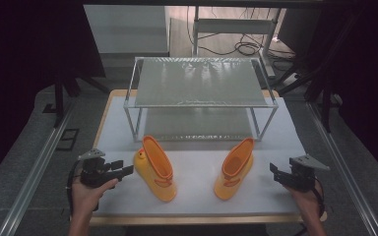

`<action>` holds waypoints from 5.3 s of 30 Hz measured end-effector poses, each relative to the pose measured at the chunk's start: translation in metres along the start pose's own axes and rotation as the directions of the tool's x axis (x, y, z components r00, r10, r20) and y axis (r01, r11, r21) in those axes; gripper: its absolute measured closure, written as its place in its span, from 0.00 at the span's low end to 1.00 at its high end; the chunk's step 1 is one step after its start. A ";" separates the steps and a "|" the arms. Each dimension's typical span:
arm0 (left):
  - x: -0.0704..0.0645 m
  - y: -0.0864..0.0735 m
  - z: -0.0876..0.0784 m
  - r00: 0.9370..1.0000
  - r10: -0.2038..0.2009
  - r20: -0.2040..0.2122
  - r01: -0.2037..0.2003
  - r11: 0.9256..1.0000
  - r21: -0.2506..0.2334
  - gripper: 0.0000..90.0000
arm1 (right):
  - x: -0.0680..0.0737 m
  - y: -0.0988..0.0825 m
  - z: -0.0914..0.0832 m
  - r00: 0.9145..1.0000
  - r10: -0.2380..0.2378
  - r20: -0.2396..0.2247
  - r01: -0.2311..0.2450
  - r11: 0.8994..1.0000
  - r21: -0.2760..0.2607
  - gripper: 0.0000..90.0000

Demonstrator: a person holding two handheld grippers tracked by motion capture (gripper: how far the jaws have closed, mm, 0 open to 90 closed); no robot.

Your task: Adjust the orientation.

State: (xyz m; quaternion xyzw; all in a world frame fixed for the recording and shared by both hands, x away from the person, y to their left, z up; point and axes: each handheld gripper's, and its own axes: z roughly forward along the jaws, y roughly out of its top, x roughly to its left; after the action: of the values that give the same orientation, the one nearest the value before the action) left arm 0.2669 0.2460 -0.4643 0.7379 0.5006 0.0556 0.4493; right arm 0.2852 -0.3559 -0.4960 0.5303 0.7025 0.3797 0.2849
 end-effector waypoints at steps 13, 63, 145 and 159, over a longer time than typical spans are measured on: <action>-0.006 0.000 -0.002 1.000 -0.004 0.015 0.004 0.999 -0.037 0.71 | -0.010 -0.001 -0.014 0.989 0.086 -0.123 -0.086 0.996 0.006 0.31; -0.138 -0.066 0.077 0.979 0.202 -0.022 -0.203 0.978 -0.053 0.97 | -0.020 -0.004 -0.015 0.980 0.160 -0.122 -0.161 0.987 -0.004 0.35; -0.133 -0.015 0.067 0.953 0.226 0.202 -0.253 0.960 0.118 0.57 | -0.028 -0.012 -0.016 0.980 0.153 -0.127 -0.152 0.988 0.024 0.34; -0.145 0.017 0.071 0.933 0.233 0.275 -0.290 0.938 0.189 0.56 | -0.029 -0.012 -0.016 0.980 0.153 -0.128 -0.151 0.988 0.028 0.34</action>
State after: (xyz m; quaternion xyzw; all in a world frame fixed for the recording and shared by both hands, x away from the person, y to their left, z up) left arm 0.2444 0.0868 -0.4407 0.8458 0.3398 -0.0349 0.4099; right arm 0.2746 -0.3894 -0.4973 0.5593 0.6804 0.4276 0.2037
